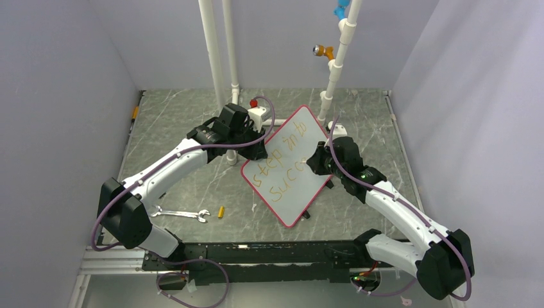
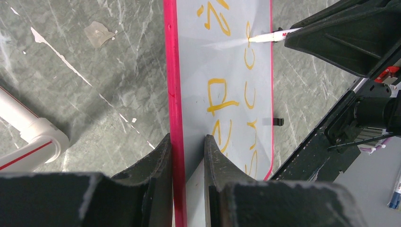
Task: Write a sentence on the whiteboard
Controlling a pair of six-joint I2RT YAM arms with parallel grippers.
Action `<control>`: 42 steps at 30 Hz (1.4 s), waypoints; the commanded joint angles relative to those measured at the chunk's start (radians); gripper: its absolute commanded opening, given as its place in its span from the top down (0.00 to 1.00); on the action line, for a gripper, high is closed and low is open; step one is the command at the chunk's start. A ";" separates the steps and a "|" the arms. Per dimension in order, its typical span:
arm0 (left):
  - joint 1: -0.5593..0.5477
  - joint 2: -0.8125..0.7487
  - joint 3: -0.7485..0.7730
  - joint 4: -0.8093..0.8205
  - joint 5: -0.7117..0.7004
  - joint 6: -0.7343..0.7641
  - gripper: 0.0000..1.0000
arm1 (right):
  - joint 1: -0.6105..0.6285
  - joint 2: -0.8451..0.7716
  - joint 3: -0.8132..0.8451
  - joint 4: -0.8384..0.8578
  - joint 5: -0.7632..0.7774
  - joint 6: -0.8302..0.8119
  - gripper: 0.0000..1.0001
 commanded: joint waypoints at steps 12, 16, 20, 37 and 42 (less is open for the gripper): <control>-0.022 -0.026 -0.005 -0.006 -0.084 0.124 1.00 | 0.006 0.013 -0.009 -0.077 0.064 0.015 1.00; -0.022 -0.028 -0.006 -0.005 -0.085 0.124 1.00 | 0.006 0.021 0.004 -0.081 0.081 0.011 1.00; -0.022 -0.026 -0.006 -0.006 -0.085 0.124 1.00 | 0.004 0.034 0.033 -0.087 0.103 -0.001 1.00; -0.023 -0.028 -0.008 -0.009 -0.097 0.124 1.00 | -0.037 -0.026 0.128 -0.115 0.152 -0.038 1.00; -0.022 -0.025 -0.008 -0.011 -0.100 0.124 1.00 | -0.087 -0.049 0.110 -0.078 0.101 -0.028 1.00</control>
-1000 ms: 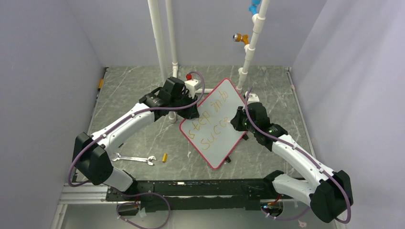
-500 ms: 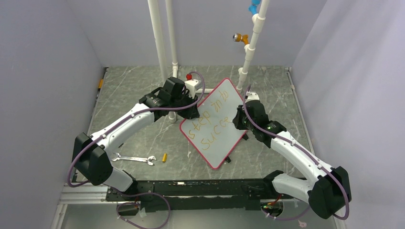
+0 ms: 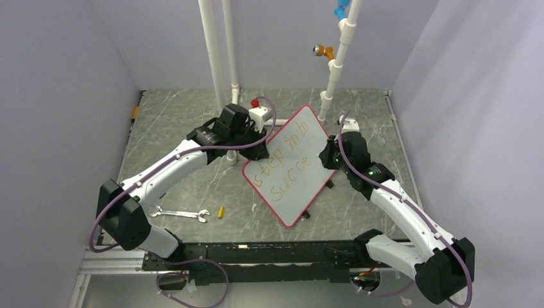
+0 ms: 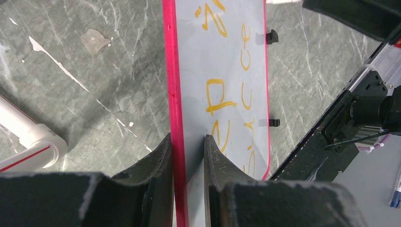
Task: Write a sentence on the whiteboard
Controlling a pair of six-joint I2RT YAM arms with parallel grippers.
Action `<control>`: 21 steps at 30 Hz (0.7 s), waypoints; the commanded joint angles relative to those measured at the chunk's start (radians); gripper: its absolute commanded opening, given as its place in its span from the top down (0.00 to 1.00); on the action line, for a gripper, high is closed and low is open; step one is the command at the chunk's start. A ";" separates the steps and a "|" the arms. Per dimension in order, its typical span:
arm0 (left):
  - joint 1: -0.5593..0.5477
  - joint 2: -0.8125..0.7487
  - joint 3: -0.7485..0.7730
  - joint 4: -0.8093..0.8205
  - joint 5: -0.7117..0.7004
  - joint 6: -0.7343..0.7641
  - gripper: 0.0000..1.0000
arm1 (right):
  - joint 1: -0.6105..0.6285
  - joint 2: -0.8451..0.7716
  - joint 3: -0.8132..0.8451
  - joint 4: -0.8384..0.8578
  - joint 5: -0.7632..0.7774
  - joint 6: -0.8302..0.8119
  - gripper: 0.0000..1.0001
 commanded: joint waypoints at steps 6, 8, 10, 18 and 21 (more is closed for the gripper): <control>-0.008 -0.013 -0.008 -0.024 -0.103 0.122 1.00 | -0.121 -0.028 0.010 0.114 -0.187 0.016 1.00; -0.009 -0.013 -0.006 -0.029 -0.112 0.129 1.00 | -0.149 -0.030 0.000 0.149 -0.241 0.025 1.00; -0.009 -0.013 -0.004 -0.037 -0.131 0.136 1.00 | -0.174 -0.029 -0.012 0.176 -0.293 0.035 1.00; -0.010 -0.016 -0.005 -0.040 -0.134 0.142 1.00 | -0.236 -0.023 -0.067 0.262 -0.422 0.072 1.00; -0.009 -0.019 -0.006 -0.039 -0.135 0.143 1.00 | -0.245 -0.015 -0.072 0.272 -0.434 0.078 1.00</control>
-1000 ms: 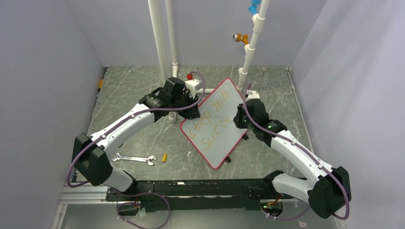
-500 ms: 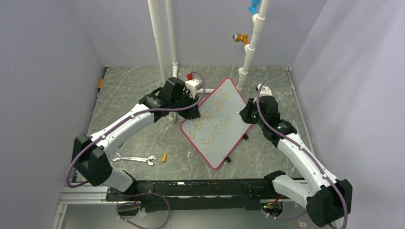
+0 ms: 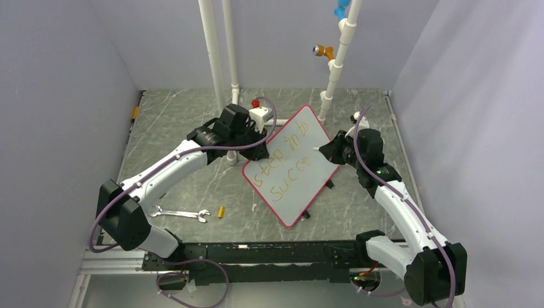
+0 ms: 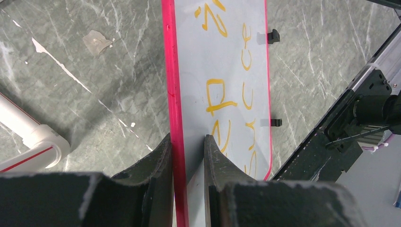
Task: Write a sentence on the whiteboard
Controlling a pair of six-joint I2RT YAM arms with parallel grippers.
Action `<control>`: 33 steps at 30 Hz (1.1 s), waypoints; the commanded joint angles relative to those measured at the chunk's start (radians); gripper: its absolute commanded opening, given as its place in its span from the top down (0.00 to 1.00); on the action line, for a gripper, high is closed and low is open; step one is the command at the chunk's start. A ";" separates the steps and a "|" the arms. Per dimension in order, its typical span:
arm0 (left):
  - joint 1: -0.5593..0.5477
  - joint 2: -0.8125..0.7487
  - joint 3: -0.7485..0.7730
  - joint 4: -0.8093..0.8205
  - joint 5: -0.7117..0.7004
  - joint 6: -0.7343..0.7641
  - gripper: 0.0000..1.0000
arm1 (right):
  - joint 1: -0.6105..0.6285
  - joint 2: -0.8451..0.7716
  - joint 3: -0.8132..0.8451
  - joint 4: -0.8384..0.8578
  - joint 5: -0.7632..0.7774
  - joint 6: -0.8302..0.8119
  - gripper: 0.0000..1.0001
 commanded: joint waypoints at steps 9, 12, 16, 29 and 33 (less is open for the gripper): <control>-0.006 -0.019 -0.007 -0.038 -0.119 0.130 1.00 | -0.039 0.051 0.003 0.100 -0.087 0.025 1.00; -0.006 -0.018 -0.007 -0.039 -0.119 0.131 1.00 | -0.044 0.073 0.007 0.104 -0.084 0.029 1.00; -0.005 -0.019 -0.007 -0.037 -0.119 0.130 1.00 | -0.046 0.096 0.010 0.112 -0.085 0.035 1.00; -0.007 -0.025 -0.009 -0.037 -0.119 0.132 1.00 | -0.045 0.144 -0.002 0.118 -0.146 0.015 1.00; -0.009 -0.023 -0.008 -0.038 -0.117 0.132 1.00 | -0.045 0.145 -0.008 0.112 -0.170 0.012 1.00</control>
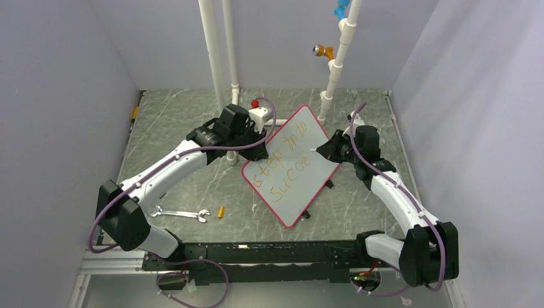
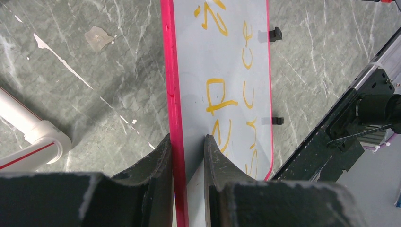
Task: Write a sentence on the whiteboard
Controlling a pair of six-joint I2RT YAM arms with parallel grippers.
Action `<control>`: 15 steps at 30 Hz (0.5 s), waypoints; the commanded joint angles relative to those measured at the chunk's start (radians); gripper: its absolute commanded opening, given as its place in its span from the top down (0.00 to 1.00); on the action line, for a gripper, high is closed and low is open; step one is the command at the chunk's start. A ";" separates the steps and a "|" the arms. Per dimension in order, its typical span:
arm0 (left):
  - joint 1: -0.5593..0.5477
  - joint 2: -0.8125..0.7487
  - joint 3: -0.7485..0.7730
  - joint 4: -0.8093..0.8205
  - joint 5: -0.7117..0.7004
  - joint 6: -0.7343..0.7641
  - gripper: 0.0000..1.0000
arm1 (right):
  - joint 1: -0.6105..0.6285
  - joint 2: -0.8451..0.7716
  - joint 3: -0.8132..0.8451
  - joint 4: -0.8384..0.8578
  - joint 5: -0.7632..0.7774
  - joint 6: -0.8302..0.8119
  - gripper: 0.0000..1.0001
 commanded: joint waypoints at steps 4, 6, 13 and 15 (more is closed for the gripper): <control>-0.007 -0.021 -0.008 -0.025 -0.109 0.131 1.00 | 0.001 0.002 -0.011 0.034 -0.063 -0.013 1.00; -0.008 -0.020 -0.007 -0.025 -0.110 0.132 1.00 | 0.001 -0.003 -0.020 0.029 -0.067 -0.014 1.00; -0.009 -0.021 -0.006 -0.027 -0.113 0.132 1.00 | 0.002 -0.019 -0.051 0.025 -0.075 -0.013 1.00; -0.009 -0.020 -0.006 -0.027 -0.112 0.132 1.00 | 0.001 -0.022 -0.058 0.022 -0.077 -0.016 1.00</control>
